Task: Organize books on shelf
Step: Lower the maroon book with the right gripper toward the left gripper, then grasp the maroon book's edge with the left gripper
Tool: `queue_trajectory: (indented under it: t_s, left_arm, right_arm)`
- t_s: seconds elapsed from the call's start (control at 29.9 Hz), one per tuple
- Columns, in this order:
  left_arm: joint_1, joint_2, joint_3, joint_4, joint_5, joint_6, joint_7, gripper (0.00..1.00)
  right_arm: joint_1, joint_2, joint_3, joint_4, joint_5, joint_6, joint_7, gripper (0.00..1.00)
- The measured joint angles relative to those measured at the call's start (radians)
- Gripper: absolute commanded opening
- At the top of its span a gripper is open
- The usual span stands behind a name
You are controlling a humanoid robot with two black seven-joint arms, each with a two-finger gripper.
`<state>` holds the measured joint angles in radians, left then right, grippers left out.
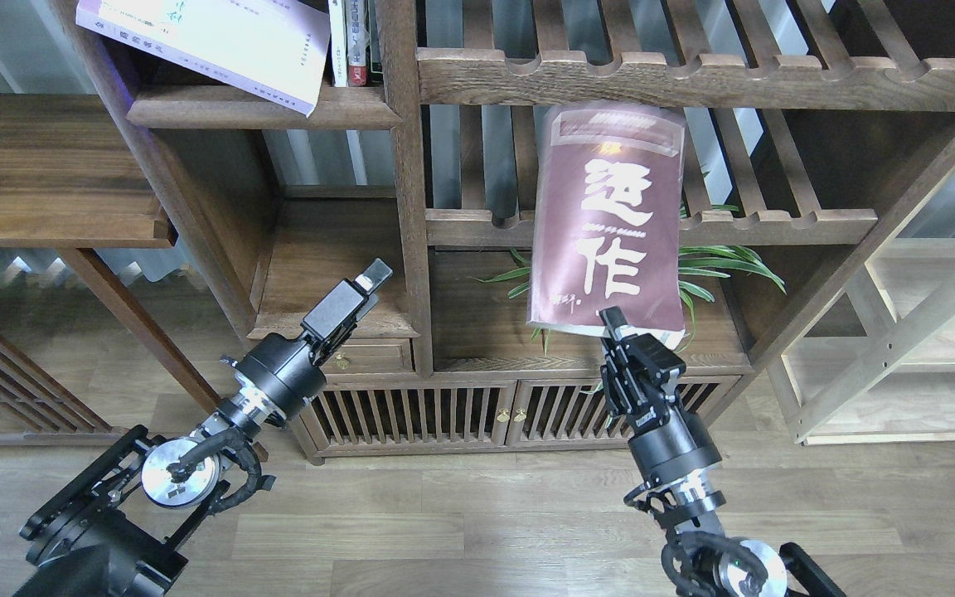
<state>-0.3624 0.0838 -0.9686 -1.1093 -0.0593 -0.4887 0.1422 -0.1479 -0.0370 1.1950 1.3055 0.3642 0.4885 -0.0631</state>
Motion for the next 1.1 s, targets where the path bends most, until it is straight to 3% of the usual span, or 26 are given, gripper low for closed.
queue_trajectory:
  t_s: [0.43, 0.77, 0.97, 1.1]
  left_arm:
    - [0.036, 0.006, 0.022, 0.069, -0.054, 0.0, 0.012, 0.97]
    - [0.035, 0.058, 0.135, 0.087, -0.287, 0.0, 0.073, 0.96]
    - [0.032, 0.125, 0.165, 0.051, -0.42, 0.0, 0.086, 0.96]
    - [0.032, 0.179, 0.178, 0.0, -0.51, 0.0, 0.127, 0.95]
  right_arm:
    - [0.002, 0.011, -0.073, 0.0, -0.009, 0.0, -0.005, 0.0]
    - [0.024, 0.01, -0.184, 0.0, -0.038, 0.0, -0.009, 0.0]
    - [0.023, 0.011, -0.227, -0.002, -0.051, 0.0, -0.009, 0.0]
    - [0.021, 0.01, -0.243, -0.013, -0.055, 0.0, -0.01, 0.0]
